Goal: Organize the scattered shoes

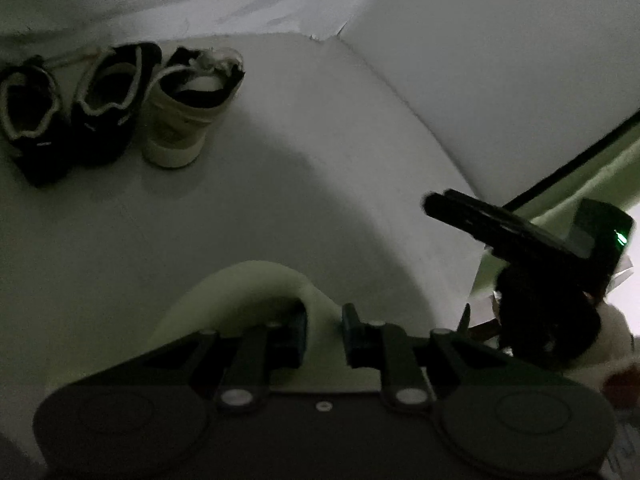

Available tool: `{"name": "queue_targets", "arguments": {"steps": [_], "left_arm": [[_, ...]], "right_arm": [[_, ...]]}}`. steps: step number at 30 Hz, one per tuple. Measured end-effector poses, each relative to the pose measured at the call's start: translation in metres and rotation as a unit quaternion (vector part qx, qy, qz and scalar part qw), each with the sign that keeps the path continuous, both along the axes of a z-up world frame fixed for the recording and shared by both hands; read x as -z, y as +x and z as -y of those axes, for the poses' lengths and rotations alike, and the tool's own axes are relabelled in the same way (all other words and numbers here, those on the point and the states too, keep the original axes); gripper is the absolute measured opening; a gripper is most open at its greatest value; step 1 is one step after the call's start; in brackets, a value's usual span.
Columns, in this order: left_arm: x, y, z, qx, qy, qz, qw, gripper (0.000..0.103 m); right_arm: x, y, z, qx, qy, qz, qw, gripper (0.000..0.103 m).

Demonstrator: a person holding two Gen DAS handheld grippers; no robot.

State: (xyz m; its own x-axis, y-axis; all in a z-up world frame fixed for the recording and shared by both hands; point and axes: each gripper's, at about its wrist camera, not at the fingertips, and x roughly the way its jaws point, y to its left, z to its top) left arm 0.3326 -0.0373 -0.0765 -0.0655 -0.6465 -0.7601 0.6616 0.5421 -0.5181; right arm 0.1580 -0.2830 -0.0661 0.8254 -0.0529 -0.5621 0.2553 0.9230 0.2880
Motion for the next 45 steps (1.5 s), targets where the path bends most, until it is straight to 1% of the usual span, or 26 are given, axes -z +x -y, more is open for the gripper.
{"name": "queue_targets", "arguments": {"steps": [1, 3, 5, 10, 12, 13, 14, 15, 16, 17, 18, 19, 20, 22, 23, 25, 27, 28, 30, 32, 34, 36, 38, 39, 41, 45], "left_arm": [[0.004, 0.002, 0.006, 0.004, 0.002, -0.004, 1.0000, 0.021], [0.024, 0.025, 0.021, 0.016, 0.007, -0.032, 0.9994, 0.021], [0.042, 0.043, 0.025, 0.012, 0.015, -0.065, 0.9977, 0.022], [0.083, 0.074, 0.017, -0.015, 0.041, -0.156, 0.9868, 0.023], [0.093, 0.079, 0.013, -0.019, 0.045, -0.177, 0.9830, 0.035], [0.095, 0.080, 0.012, -0.017, 0.043, -0.185, 0.9817, 0.051], [0.095, 0.079, 0.010, -0.012, 0.030, -0.189, 0.9815, 0.072], [0.091, 0.075, 0.010, -0.009, 0.021, -0.181, 0.9832, 0.085], [0.087, 0.072, 0.009, -0.007, 0.012, -0.173, 0.9848, 0.102], [0.083, 0.068, 0.009, -0.004, 0.004, -0.163, 0.9867, 0.103], [0.075, 0.064, 0.010, -0.008, 0.010, -0.129, 0.9915, 0.103], [0.073, 0.063, 0.009, -0.009, 0.011, -0.119, 0.9927, 0.103], [0.066, 0.061, 0.007, -0.018, 0.010, -0.095, 0.9952, 0.103], [0.056, 0.060, -0.001, -0.046, 0.001, -0.061, 0.9971, 0.103], [0.044, 0.057, -0.011, -0.076, -0.011, -0.033, 0.9965, 0.103], [0.021, 0.043, -0.033, -0.133, -0.040, 0.019, 0.9901, 0.103], [-0.002, 0.021, -0.055, -0.185, -0.063, 0.073, 0.9779, 0.103], [-0.008, 0.013, -0.061, -0.201, -0.067, 0.090, 0.9732, 0.103], [-0.027, -0.028, -0.082, -0.263, -0.073, 0.151, 0.9500, 0.103], [-0.035, -0.064, -0.098, -0.307, -0.076, 0.186, 0.9300, 0.103], [-0.036, -0.094, -0.111, -0.340, -0.086, 0.198, 0.9152, 0.103], [-0.031, -0.137, -0.129, -0.391, -0.116, 0.182, 0.8948, 0.103], [-0.030, -0.161, -0.143, -0.410, -0.124, 0.153, 0.8905, 0.103], [-0.029, -0.173, -0.149, -0.419, -0.127, 0.140, 0.8880, 0.103], [-0.025, -0.190, -0.153, -0.427, -0.115, 0.135, 0.8867, 0.103], [-0.026, -0.213, -0.161, -0.432, -0.094, 0.136, 0.8863, 0.103]], "right_arm": [[0.001, 0.003, 0.002, 0.002, 0.002, -0.001, 1.000, 0.099], [0.005, 0.014, 0.006, 0.008, 0.004, -0.008, 1.000, 0.099], [0.008, 0.023, 0.009, 0.009, 0.004, -0.018, 1.000, 0.099], [0.016, 0.042, 0.013, 0.003, 0.011, -0.047, 0.999, 0.099], [0.020, 0.047, 0.012, -0.004, 0.020, -0.061, 0.998, 0.099], [0.021, 0.047, 0.011, -0.005, 0.021, -0.063, 0.998, 0.099], [0.023, 0.047, 0.008, -0.012, 0.021, -0.068, 0.997, 0.099], [0.023, 0.047, 0.007, -0.015, 0.021, -0.070, 0.997, 0.099], [0.023, 0.047, 0.005, -0.017, 0.020, -0.072, 0.997, 0.099], [0.023, 0.047, 0.002, -0.022, 0.019, -0.074, 0.997, 0.099], [0.022, 0.046, -0.001, -0.028, 0.017, -0.075, 0.997, 0.099], [0.021, 0.046, -0.002, -0.030, 0.016, -0.074, 0.997, 0.099], [0.019, 0.044, -0.004, -0.035, 0.014, -0.073, 0.997, 0.099], [0.016, 0.041, -0.008, -0.048, 0.009, -0.070, 0.996, 0.099], [0.015, 0.039, -0.012, -0.059, 0.005, -0.070, 0.996, 0.099], [0.014, 0.034, -0.020, -0.083, -0.004, -0.076, 0.994, 0.099], [0.015, 0.028, -0.031, -0.113, -0.015, -0.086, 0.990, 0.099], [0.015, 0.027, -0.034, -0.123, -0.017, -0.089, 0.988, 0.099], [0.017, 0.023, -0.049, -0.165, -0.025, -0.109, 0.980, 0.099], [0.021, 0.020, -0.062, -0.195, -0.037, -0.124, 0.972, 0.099], [0.027, 0.015, -0.080, -0.235, -0.055, -0.143, 0.960, 0.099], [0.038, 0.009, -0.103, -0.279, -0.098, -0.163, 0.941, 0.099], [0.049, 0.005, -0.117, -0.292, -0.140, -0.181, 0.929, 0.099], [0.054, 0.003, -0.121, -0.298, -0.146, -0.191, 0.924, 0.099], [0.064, -0.001, -0.128, -0.310, -0.158, -0.210, 0.914, 0.099], [0.069, -0.001, -0.130, -0.299, -0.187, -0.225, 0.908, 0.099]]}}
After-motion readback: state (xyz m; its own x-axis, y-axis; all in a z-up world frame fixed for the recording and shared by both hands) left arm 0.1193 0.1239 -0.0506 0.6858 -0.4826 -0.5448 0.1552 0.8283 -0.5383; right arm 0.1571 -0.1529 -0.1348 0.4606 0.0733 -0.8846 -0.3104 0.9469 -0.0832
